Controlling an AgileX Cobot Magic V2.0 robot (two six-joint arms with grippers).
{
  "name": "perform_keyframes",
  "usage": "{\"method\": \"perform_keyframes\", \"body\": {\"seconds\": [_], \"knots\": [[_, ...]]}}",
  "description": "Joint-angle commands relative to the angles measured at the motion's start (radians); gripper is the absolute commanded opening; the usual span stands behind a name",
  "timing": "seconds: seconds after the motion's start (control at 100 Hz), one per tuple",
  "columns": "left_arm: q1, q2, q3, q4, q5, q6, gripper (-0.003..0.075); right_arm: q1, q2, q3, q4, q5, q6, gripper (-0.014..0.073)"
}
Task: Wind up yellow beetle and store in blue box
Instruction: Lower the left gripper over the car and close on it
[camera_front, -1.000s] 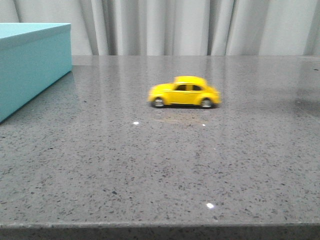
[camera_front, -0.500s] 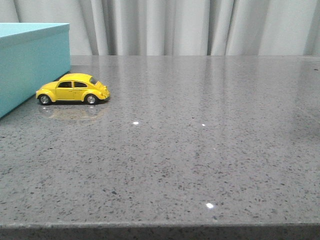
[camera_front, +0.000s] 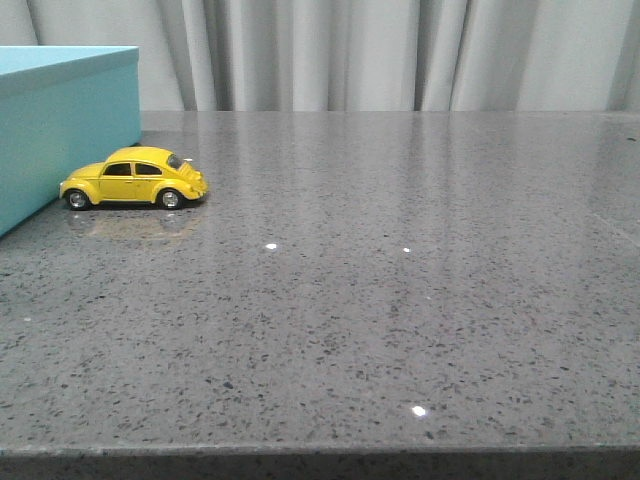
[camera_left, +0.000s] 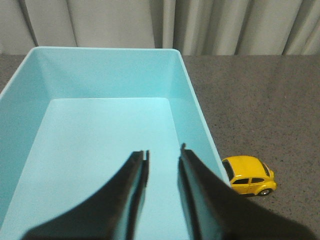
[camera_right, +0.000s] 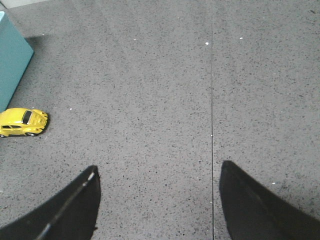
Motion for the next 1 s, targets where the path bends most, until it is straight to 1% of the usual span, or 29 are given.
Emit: {"method": "perform_keyframes", "body": {"seconds": [0.0, 0.03, 0.1, 0.25, 0.37, 0.42, 0.49, 0.56, 0.64, 0.8, 0.9, 0.99], "knots": [[-0.012, 0.057, -0.093, -0.018, -0.026, 0.065, 0.0368, 0.0, -0.006, -0.025, 0.005, -0.061, -0.009, 0.0507], [-0.014, 0.076, -0.122, -0.018, -0.01, 0.09, 0.0414, 0.0, -0.006, -0.025, 0.005, -0.061, -0.009, 0.0507], [-0.033, 0.123, -0.187, -0.018, 0.04, 0.158, 0.0461, 0.0, -0.006, -0.025, 0.005, -0.061, -0.009, 0.0507], [-0.104, 0.244, -0.33, -0.02, 0.168, 0.311, 0.0462, 0.0, -0.006, -0.025, 0.005, -0.064, -0.009, 0.0507], [-0.17, 0.355, -0.43, -0.02, 0.245, 0.483, 0.0462, 0.0, -0.006, -0.025, 0.005, -0.064, -0.01, 0.0507], [-0.198, 0.402, -0.475, -0.02, 0.299, 0.574, 0.0462, 0.0, -0.006, -0.025, 0.005, -0.063, -0.01, 0.0507], [-0.229, 0.472, -0.544, -0.02, 0.399, 0.666, 0.0462, 0.0, -0.006, -0.025, 0.006, -0.061, -0.01, 0.0507], [-0.256, 0.544, -0.621, -0.02, 0.487, 0.707, 0.0462, 0.0, -0.006, -0.025, 0.006, -0.061, -0.01, 0.0507], [-0.281, 0.619, -0.691, -0.016, 0.546, 0.753, 0.0462, 0.0, -0.006, -0.025, 0.006, -0.061, -0.01, 0.0507], [-0.328, 0.754, -0.79, 0.022, 0.562, 0.81, 0.0461, 0.0, -0.006, -0.025, 0.007, -0.061, -0.01, 0.0507], [-0.353, 0.82, -0.821, 0.073, 0.579, 0.815, 0.0461, 0.0, -0.006, -0.025, 0.006, -0.062, -0.01, 0.0507], [-0.358, 0.869, -0.829, 0.081, 0.596, 0.815, 0.0461, 0.0, -0.006, -0.025, 0.006, -0.063, -0.01, 0.0507]]}}
